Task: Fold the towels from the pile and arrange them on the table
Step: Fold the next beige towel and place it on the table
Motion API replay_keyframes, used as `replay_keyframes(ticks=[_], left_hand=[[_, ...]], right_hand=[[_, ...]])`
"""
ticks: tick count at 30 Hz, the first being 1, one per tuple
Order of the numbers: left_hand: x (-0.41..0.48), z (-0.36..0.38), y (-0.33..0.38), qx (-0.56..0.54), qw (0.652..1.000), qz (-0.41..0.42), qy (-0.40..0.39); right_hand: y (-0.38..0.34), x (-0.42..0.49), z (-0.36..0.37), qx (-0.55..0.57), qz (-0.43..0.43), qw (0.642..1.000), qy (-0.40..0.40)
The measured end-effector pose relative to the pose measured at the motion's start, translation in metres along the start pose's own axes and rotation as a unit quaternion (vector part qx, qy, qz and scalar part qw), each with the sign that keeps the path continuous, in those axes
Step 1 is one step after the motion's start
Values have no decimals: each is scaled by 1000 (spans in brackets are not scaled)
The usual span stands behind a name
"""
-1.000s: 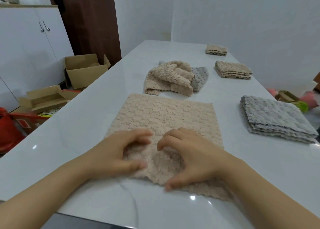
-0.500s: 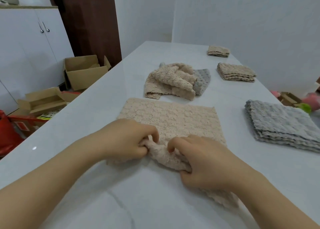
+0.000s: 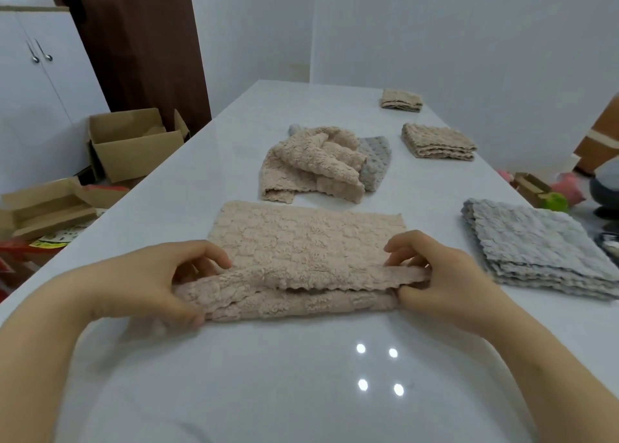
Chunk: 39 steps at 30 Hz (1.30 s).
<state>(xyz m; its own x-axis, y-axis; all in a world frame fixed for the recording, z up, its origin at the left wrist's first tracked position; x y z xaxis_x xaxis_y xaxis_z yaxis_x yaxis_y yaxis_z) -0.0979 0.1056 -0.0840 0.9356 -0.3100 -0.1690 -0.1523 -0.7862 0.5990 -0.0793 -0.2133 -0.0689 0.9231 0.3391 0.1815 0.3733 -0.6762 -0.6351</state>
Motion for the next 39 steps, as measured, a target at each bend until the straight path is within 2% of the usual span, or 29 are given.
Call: replay_keyframes(ticks=[3,6,11,14,17,20,23,26,28,32,37,39], left_hand=[[-1,5,-2,57,998,-16,-19],[0,-3,8,68,996,8,58],[0,-23,9,-138,968,9,209],[10,-16,6,-205,942,-10,266],[19,-6,5,-100,942,-49,317],[21,-2,10,-32,948,-55,312],[19,-3,11,35,965,-72,248],[13,-3,6,14,981,-86,175],[9,-5,3,-24,984,-90,149],[5,-16,-3,-111,970,-90,198],[10,-18,-8,-285,920,-73,260],[20,-14,-12,-287,906,-90,298]], right_hand=[[0,1,1,20,-11,1000,15],[-1,1,-6,41,-24,997,56],[3,2,-14,138,-9,987,83],[9,4,-9,117,16,989,89],[9,3,-9,51,11,987,151],[5,3,-5,30,24,991,129],[8,5,-6,23,70,995,61],[6,2,-5,44,107,993,-18],[7,-1,-3,53,119,991,-31],[10,2,-10,126,107,986,38],[21,6,-17,320,133,930,122],[28,9,-15,309,142,924,176]])
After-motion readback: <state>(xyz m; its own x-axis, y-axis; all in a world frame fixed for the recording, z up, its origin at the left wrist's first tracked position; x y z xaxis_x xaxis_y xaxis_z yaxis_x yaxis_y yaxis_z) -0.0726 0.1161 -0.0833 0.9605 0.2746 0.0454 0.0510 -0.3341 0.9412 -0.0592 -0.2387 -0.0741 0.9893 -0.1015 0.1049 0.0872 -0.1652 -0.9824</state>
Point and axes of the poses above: each hand's wrist, its own x-axis towards the middle knuckle, its own z-axis out of the palm, y = z × x, the point moved 5 cm from there along x, towards the middle knuckle, and after that the axes turned 3 degrees about x, right-handed, at the moved point
